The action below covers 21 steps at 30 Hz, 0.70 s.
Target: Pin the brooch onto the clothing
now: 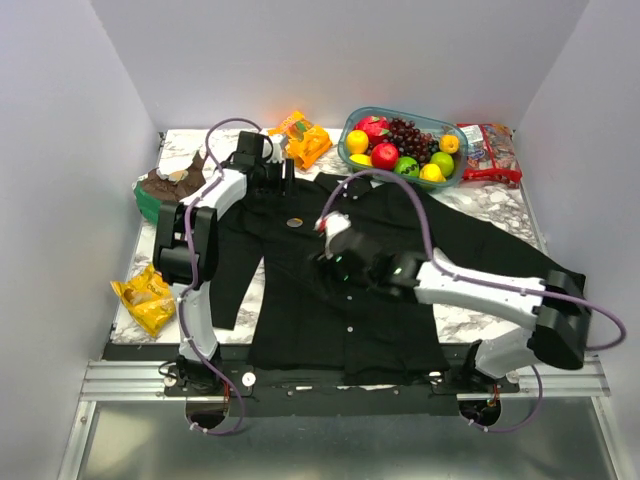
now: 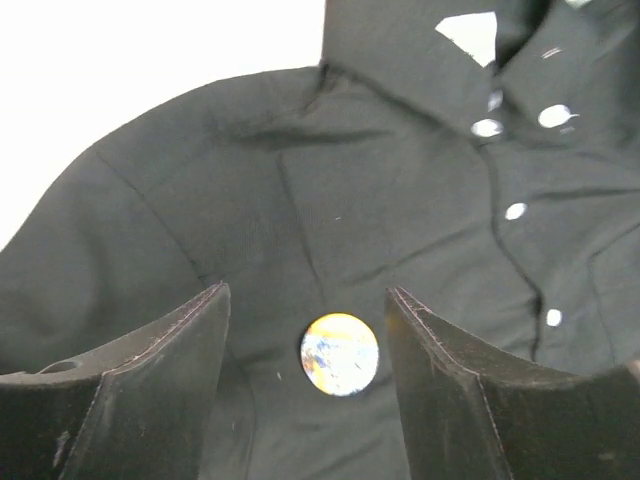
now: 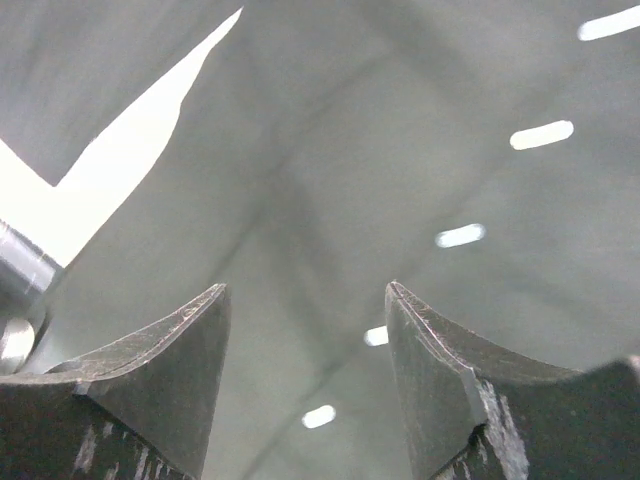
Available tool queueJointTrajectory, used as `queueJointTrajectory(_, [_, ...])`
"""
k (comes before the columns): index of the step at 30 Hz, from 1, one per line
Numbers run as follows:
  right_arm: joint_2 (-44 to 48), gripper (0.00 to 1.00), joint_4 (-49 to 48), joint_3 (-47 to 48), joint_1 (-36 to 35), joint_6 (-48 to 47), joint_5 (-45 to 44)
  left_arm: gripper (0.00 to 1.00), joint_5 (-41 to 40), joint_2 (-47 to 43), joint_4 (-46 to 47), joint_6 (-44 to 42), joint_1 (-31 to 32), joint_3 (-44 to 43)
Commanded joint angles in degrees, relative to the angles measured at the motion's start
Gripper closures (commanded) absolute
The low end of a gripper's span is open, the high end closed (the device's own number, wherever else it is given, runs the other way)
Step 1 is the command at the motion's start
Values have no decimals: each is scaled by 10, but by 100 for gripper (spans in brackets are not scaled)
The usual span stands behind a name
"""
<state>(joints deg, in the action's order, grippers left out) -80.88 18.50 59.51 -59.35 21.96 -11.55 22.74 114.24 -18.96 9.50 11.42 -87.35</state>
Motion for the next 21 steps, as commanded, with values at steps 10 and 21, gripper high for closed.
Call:
queueJointTrajectory(10, [-218,29,-9,112,-186,161,14,37,60,107,-4,25,5,-67])
queueJointTrajectory(21, [-306,30,104,180,-189,206,-55,39,42,136,-14,8,5,-72])
